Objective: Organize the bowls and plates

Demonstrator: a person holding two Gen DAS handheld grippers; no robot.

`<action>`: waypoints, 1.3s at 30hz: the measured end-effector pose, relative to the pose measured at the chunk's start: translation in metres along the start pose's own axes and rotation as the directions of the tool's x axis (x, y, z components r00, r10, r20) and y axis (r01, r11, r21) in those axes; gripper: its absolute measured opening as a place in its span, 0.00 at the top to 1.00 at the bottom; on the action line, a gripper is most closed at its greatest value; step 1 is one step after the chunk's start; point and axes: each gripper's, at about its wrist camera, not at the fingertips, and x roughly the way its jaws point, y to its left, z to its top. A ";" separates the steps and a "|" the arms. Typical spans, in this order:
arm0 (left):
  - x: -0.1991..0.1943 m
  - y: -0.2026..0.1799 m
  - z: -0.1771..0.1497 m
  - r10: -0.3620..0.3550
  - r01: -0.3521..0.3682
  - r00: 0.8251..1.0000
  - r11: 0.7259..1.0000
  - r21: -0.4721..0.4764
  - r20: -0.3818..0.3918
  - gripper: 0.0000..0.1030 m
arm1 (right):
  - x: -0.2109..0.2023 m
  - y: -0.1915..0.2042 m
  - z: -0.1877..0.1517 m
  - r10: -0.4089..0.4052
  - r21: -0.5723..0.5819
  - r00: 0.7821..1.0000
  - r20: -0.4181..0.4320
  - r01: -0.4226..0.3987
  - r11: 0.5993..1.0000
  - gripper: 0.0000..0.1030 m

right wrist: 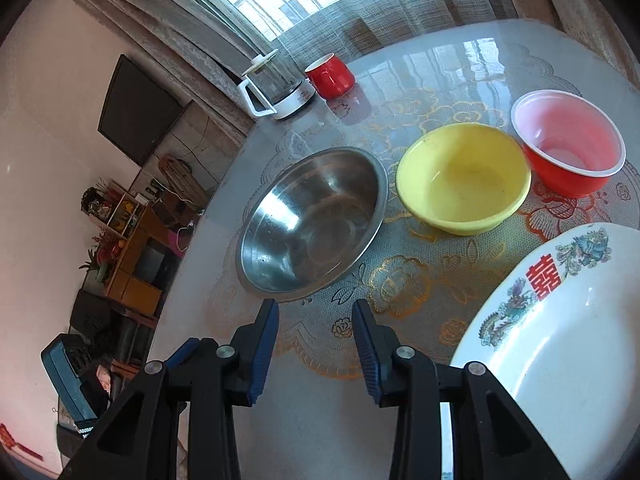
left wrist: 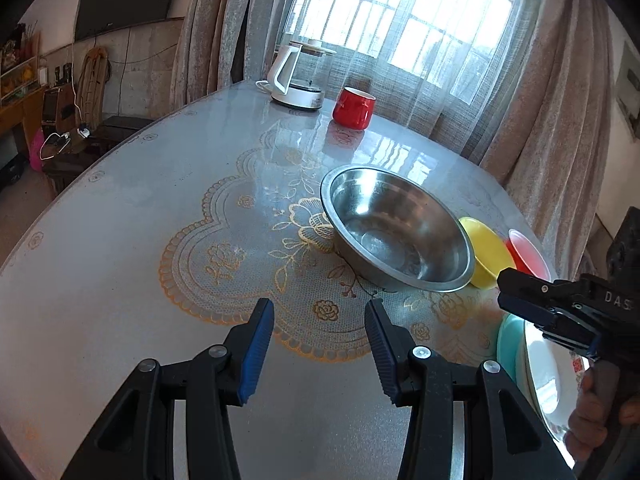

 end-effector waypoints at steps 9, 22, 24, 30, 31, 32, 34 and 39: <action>0.030 -0.003 0.034 -0.022 0.021 1.000 1.000 -0.022 -0.012 0.53 | 0.028 -0.024 0.025 -0.050 0.138 0.999 -0.010 0.051 0.989 0.63; 0.072 -0.013 0.049 -0.042 0.041 0.997 0.999 -0.010 -0.062 0.76 | 0.064 0.000 0.037 -0.194 -0.065 0.981 -0.022 0.193 0.979 0.66; 0.067 -0.014 0.045 -0.032 0.033 0.999 0.999 0.010 -0.042 0.76 | 0.064 0.004 0.034 -0.210 -0.108 0.978 -0.009 0.208 0.972 0.69; 0.048 -0.004 0.033 -0.049 0.049 0.998 0.999 -0.004 -0.034 0.76 | 0.053 0.011 0.022 -0.186 -0.154 0.983 -0.005 0.183 0.971 0.74; 0.045 -0.003 0.030 -0.047 0.047 0.998 0.999 -0.005 -0.035 0.75 | 0.051 0.013 0.019 -0.184 -0.162 0.983 -0.005 0.181 0.970 0.74; 0.041 -0.001 0.027 -0.044 0.044 0.998 0.999 -0.008 -0.037 0.75 | 0.050 0.015 0.016 -0.181 -0.172 0.983 -0.006 0.177 0.969 0.74; 0.033 0.001 0.021 -0.035 0.035 0.999 0.999 -0.010 -0.039 0.75 | 0.049 0.019 0.008 -0.177 -0.190 0.984 -0.012 0.172 0.967 0.74; 0.006 0.002 0.007 -0.009 0.009 1.000 1.000 0.018 -0.018 0.74 | 0.038 0.033 -0.009 -0.156 -0.226 0.988 -0.007 0.151 0.962 0.74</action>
